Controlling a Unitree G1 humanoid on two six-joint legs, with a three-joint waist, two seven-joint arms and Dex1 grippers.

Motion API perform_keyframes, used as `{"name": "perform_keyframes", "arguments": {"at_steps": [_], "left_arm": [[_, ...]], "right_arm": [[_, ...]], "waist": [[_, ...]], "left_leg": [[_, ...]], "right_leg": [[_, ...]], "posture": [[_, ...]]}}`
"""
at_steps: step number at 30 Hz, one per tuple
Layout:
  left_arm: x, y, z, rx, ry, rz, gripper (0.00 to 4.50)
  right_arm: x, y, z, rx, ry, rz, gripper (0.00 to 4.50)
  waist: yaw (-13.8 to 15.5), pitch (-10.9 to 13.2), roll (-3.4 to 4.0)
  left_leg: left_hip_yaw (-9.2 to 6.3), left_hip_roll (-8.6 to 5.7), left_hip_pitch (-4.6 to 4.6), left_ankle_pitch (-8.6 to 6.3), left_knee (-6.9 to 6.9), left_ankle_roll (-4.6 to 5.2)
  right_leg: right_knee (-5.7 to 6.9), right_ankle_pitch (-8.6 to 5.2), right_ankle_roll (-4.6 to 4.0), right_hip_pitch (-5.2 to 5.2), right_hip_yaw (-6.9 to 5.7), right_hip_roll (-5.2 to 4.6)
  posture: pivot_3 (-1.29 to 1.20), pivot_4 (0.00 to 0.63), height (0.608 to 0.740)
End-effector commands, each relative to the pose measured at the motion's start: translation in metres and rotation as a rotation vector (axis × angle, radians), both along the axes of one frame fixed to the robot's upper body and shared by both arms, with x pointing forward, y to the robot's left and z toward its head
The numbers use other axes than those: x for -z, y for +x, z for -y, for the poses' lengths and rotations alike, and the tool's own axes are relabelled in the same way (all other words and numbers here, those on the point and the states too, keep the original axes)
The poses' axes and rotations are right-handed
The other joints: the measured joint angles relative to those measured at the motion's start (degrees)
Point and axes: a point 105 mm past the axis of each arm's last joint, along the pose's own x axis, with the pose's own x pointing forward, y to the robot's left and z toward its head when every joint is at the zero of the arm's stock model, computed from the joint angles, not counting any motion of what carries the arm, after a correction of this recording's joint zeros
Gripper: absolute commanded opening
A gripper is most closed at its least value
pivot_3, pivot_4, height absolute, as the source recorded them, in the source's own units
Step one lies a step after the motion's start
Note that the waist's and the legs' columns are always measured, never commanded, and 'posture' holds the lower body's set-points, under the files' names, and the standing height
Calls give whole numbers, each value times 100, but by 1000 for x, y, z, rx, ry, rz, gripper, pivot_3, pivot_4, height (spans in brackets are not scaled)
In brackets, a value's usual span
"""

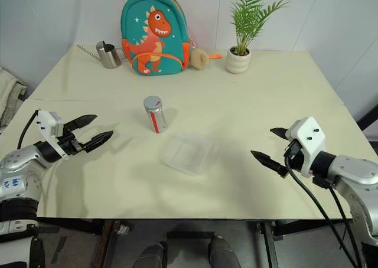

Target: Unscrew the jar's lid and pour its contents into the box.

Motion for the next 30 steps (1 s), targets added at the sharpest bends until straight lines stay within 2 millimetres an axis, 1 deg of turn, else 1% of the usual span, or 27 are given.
{"name": "perform_keyframes", "arguments": {"at_steps": [1, 9, 11, 13, 16, 17, 20, 22, 23, 26, 28, 30], "left_arm": [[-7, 3, 3, 9, 4, 31, 4484], [-6, 2, 11, 19, -10, 51, 4484], [-5, 0, 17, 27, -22, 49, 4484], [-4, -2, 23, 40, -29, 40, 4484], [-6, -6, 32, 44, -48, 49, 4484], [-6, -7, 37, 48, -55, 53, 4484], [-3, -10, 53, 50, -87, 37, 4484], [-3, -12, 65, 55, -109, 28, 4484], [-3, -12, 67, 53, -118, 27, 4484], [-3, -9, 86, 22, -148, 8, 4484], [-5, -7, 92, -3, -167, 20, 4484], [-9, -2, 96, -39, -163, 43, 4484]], "right_arm": [[-18, -4, 1, 20, 5, 89, 4500], [-23, -2, 0, -6, 15, 100, 4500], [-26, -4, -7, -62, 33, 103, 4500], [-26, -6, -13, -108, 36, 92, 4500], [-23, -11, -24, -197, 45, 60, 4500], [-22, -11, -27, -229, 45, 52, 4500], [-19, -2, -28, -234, 8, 73, 4500], [-24, 3, -27, -224, 20, 101, 4500], [-25, 5, -29, -222, 23, 112, 4500], [-23, 7, -28, -219, 27, 115, 4500], [-19, 6, -31, -227, 31, 106, 4500], [-18, 4, -39, -263, 48, 87, 4500]], "waist": [[-2, 0, 0], [-6, 0, 0], [-7, 0, 0], [-5, 0, 0], [-4, 0, 0], [-2, 0, 0], [-1, 0, 0], [-2, 0, 0], [3, 0, 0], [18, 0, 0], [37, 0, 0], [37, 0, 0]], "left_leg": [[0, 0, -1, 0, 2, 0], [-1, 2, -1, 0, -1, 0], [-1, 2, -1, 0, 0, 0], [-1, 2, 0, 0, 0, 0], [-2, 3, 0, 0, 0, 0], [-2, 3, 0, 0, 0, 0], [-1, 2, 0, 0, 5, 0], [-1, 0, 0, 0, 7, 0], [-1, 0, 1, 1, 7, 0], [-3, 1, 1, 2, 7, 1], [-3, 0, 0, 2, 7, 1], [-2, 0, 0, 2, 7, 1]], "right_leg": [[0, 0, 0, 0, 0, 0], [1, 0, 0, -2, 0, 0], [1, 0, 1, -1, 0, 0], [3, 1, 1, 0, 0, 0], [4, 1, 1, -1, 0, 2], [4, 1, 1, -1, 0, 1], [3, 2, 4, 2, 0, 0], [3, 3, 6, 3, 1, -1], [4, 3, 6, 3, 1, -1], [4, 3, 4, 3, 1, 1], [2, 3, 5, 3, 1, 1], [2, 4, 6, 3, 2, 1]], "posture": [[0, 150, 740], [0, 150, 740], [0, 150, 740], [0, 150, 740], [0, 150, 740], [0, 150, 740], [0, 150, 740], [0, 150, 740], [0, 150, 740], [0, 150, 740], [0, 150, 740], [0, 150, 740]]}}
